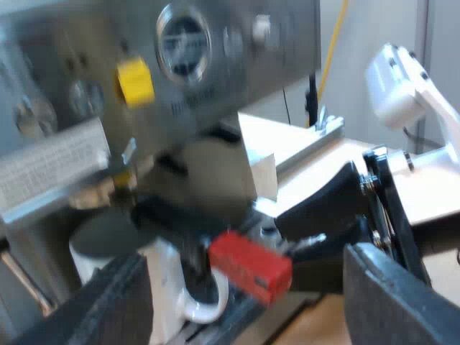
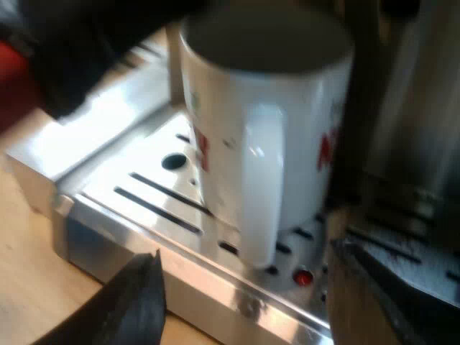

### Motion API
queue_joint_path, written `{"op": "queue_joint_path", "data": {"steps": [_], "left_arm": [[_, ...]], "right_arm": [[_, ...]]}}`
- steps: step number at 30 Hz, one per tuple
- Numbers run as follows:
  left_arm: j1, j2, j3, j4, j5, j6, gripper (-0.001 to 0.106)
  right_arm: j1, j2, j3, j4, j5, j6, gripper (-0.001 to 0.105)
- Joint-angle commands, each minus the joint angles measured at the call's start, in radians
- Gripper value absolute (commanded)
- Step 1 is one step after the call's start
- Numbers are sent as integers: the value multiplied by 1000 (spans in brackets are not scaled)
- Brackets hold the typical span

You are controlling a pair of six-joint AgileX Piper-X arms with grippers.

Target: Place mug into machine

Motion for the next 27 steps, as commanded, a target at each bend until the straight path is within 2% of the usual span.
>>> {"op": "queue_joint_path", "data": {"steps": [1, 4, 8, 13, 14, 16, 18, 23, 27], "left_arm": [[1, -29, -40, 45, 0, -36, 59], [1, -45, -84, 147, -2, -36, 59], [1, -50, -128, 212, -8, -31, 59], [1, -50, -196, 291, -58, -5, 59], [1, -50, -199, 296, -73, -5, 59], [1, -50, -203, 293, -144, -5, 59], [1, -50, -199, 292, -175, -5, 59], [1, -50, -198, 295, -185, -5, 59], [1, -50, -198, 295, -254, -5, 59]], "right_arm": [[33, -61, -2, 61, 33, -3, 52], [76, -123, -2, 97, 74, -3, 52], [130, -189, -2, 111, 141, -5, 52], [207, -249, -2, 111, 189, -5, 52], [211, -253, -2, 111, 194, -5, 52], [229, -256, -2, 109, 210, -5, 52], [230, -256, -2, 109, 208, -5, 52], [230, -256, -16, 109, 208, -12, 52], [230, -256, -32, 109, 208, -39, 52]]}}
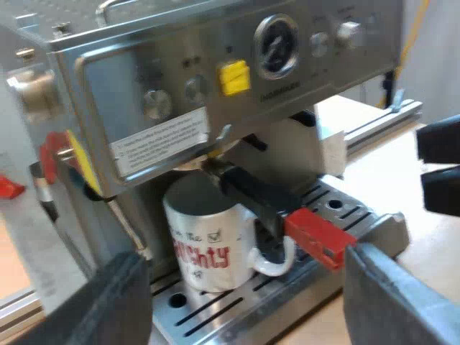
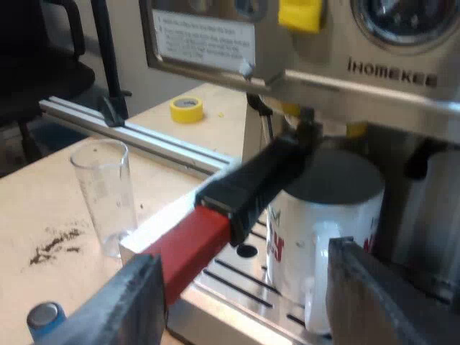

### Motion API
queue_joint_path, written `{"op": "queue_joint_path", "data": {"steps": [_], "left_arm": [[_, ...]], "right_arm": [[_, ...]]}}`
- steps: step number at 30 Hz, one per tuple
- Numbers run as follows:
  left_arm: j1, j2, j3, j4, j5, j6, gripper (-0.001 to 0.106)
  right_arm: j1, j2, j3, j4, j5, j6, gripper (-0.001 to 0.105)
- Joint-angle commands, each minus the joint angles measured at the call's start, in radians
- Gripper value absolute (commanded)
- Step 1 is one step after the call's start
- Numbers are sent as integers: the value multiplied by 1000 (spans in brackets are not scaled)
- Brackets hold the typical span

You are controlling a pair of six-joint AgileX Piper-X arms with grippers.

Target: Place mug into machine

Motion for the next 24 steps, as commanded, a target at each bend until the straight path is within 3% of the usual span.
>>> {"op": "queue_joint_path", "data": {"steps": [1, 8, 19, 21, 24], "left_arm": [[1, -41, -3, 3, -51, -2, 59], [1, -13, -3, -4, -35, -8, 59], [10, 127, -3, -85, -51, -18, 59], [43, 143, -3, -89, -24, -20, 59], [125, 172, -3, -95, 94, -20, 59]], "right_arm": [[1, -5, -17, -2, 6, -21, 52], [1, 0, -42, -2, 6, -24, 52], [1, 0, -53, 1, 6, -53, 52], [1, 0, -53, 1, 6, -53, 52], [1, 0, -53, 1, 6, -53, 52]]}}
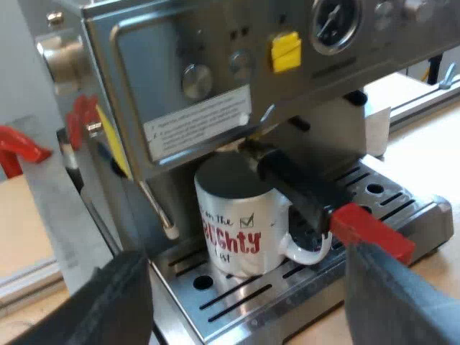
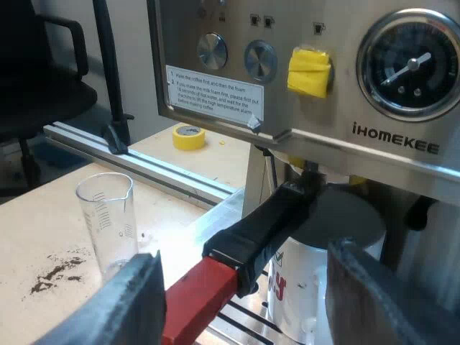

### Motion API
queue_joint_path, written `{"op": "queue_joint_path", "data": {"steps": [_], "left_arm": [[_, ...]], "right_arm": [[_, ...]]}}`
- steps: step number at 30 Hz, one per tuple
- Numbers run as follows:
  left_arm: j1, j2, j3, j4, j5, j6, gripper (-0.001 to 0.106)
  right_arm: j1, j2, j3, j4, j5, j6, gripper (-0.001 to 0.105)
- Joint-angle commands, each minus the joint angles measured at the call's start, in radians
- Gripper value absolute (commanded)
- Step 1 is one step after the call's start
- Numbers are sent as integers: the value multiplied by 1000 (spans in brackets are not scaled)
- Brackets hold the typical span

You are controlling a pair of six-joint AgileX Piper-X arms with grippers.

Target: Place mug into machine

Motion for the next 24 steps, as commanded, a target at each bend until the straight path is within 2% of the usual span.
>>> {"op": "queue_joint_path", "data": {"steps": [1, 2, 6, 7, 9, 14, 16, 17, 21, 24], "left_arm": [[95, 34, -3, -39, 124, -13, 59], [121, 40, -3, -45, 142, -13, 59], [301, 92, -3, -115, 392, 4, 59], [329, 103, -3, -125, 462, 0, 59], [338, 115, -3, -132, 536, 5, 59], [338, 115, -3, -161, 541, 37, 59], [338, 115, -3, -194, 600, 28, 56], [338, 115, -3, -201, 606, 20, 55], [338, 115, -3, -195, 613, -2, 45], [338, 115, -3, -193, 613, -4, 45]], "right_arm": [[1, 0, -9, -4, 6, -16, 52], [-1, 0, -9, -4, 6, -16, 52], [-1, 0, -9, -4, 17, -16, 52], [-1, 0, -9, -4, 28, -16, 52], [-1, 0, -9, -4, 44, -16, 52], [-3, 4, -9, -7, 61, -20, 52], [-6, 19, -26, -9, 74, -20, 52], [-6, 25, -28, -9, 75, -20, 52], [-14, 90, -107, -9, 84, -42, 52], [-14, 133, -147, -7, 81, -58, 49]]}}
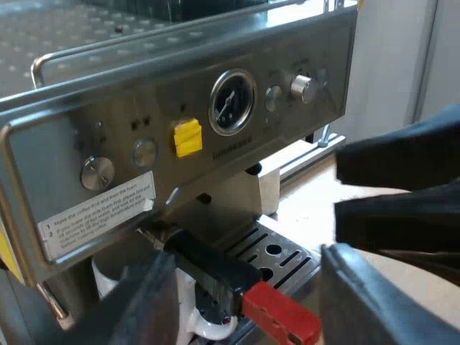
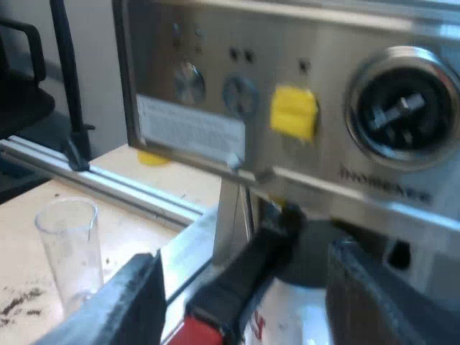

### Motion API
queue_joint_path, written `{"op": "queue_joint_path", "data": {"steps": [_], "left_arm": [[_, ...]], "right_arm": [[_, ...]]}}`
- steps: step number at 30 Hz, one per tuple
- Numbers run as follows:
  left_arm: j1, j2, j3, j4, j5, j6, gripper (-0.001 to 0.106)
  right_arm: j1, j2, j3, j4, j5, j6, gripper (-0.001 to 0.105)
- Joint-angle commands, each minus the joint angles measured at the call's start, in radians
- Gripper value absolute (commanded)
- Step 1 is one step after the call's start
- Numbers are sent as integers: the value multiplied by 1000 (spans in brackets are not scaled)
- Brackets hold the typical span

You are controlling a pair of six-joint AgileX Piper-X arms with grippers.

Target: Place mug into machine

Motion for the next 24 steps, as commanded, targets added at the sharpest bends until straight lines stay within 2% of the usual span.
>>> {"op": "queue_joint_path", "data": {"steps": [1, 2, 4, 5, 7, 13, 18, 21, 24], "left_arm": [[-1, -1, -3, -11, 14, -13, 45], [-1, -1, -3, -14, 14, -13, 45], [-1, -1, -3, -14, 14, -13, 45], [-1, -1, -3, -14, 14, -13, 45], [-1, -1, -3, -14, 14, -13, 45], [-1, -1, -3, -14, 14, -13, 45], [-1, -1, -3, -14, 14, -13, 45], [-1, -1, -3, -14, 14, -13, 45], [-1, -1, -3, -14, 14, -13, 45]], "right_arm": [[-3, 27, -36, -7, 6, -24, 42], [-3, 38, -43, -7, 6, -24, 33], [-3, 45, -48, -9, 6, -24, 23], [-3, 45, -48, -9, 6, -24, 23], [-3, 49, -48, -21, -11, -24, 0], [-3, 49, -48, -21, -44, -24, 0], [-3, 49, -48, -59, -44, 43, 0], [-3, 55, -50, -59, -30, 46, 0], [-3, 80, -82, -56, 25, 50, 0]]}}
